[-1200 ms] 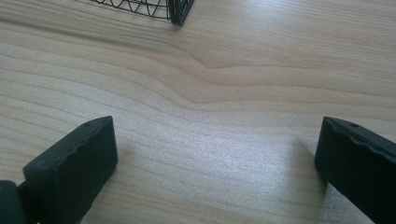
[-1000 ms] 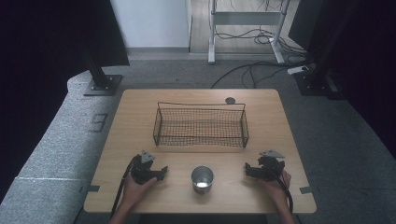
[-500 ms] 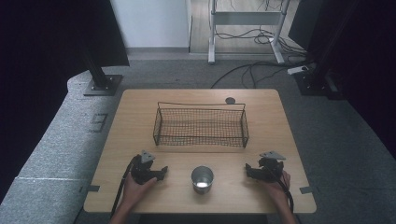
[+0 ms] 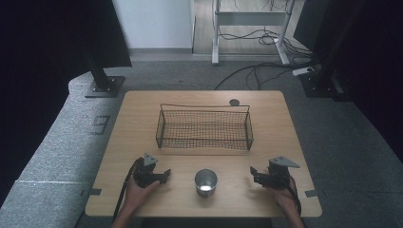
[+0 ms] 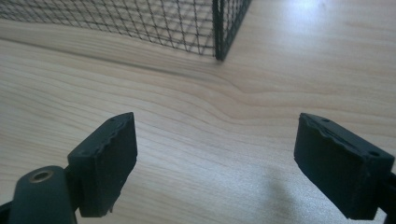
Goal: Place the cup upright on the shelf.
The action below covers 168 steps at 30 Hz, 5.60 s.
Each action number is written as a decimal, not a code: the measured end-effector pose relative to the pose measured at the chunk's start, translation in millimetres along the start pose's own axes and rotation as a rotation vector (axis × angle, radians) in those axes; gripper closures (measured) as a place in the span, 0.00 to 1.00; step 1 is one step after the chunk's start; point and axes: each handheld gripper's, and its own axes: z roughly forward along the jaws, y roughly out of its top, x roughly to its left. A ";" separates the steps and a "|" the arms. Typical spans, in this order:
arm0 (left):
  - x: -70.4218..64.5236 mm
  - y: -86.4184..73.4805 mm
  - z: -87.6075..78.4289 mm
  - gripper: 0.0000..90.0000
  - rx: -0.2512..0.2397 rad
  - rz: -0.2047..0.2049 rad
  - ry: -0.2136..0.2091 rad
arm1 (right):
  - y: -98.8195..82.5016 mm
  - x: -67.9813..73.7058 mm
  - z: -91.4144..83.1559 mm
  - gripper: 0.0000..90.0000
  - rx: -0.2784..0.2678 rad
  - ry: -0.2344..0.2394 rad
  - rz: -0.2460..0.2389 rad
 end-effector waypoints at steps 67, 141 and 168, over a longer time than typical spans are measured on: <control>0.3 0.3 0.2 0.16 0.001 0.002 -0.001 | 2.8 123.0 -13.3 0.11 -0.044 0.453 -0.177; 0.2 0.4 0.4 0.16 0.000 0.001 -0.001 | 52.1 125.3 -4.2 0.21 -0.155 0.453 -0.246; 0.1 0.3 0.2 0.16 0.000 0.000 -0.001 | 87.6 104.0 -0.4 0.21 -0.188 0.443 -0.206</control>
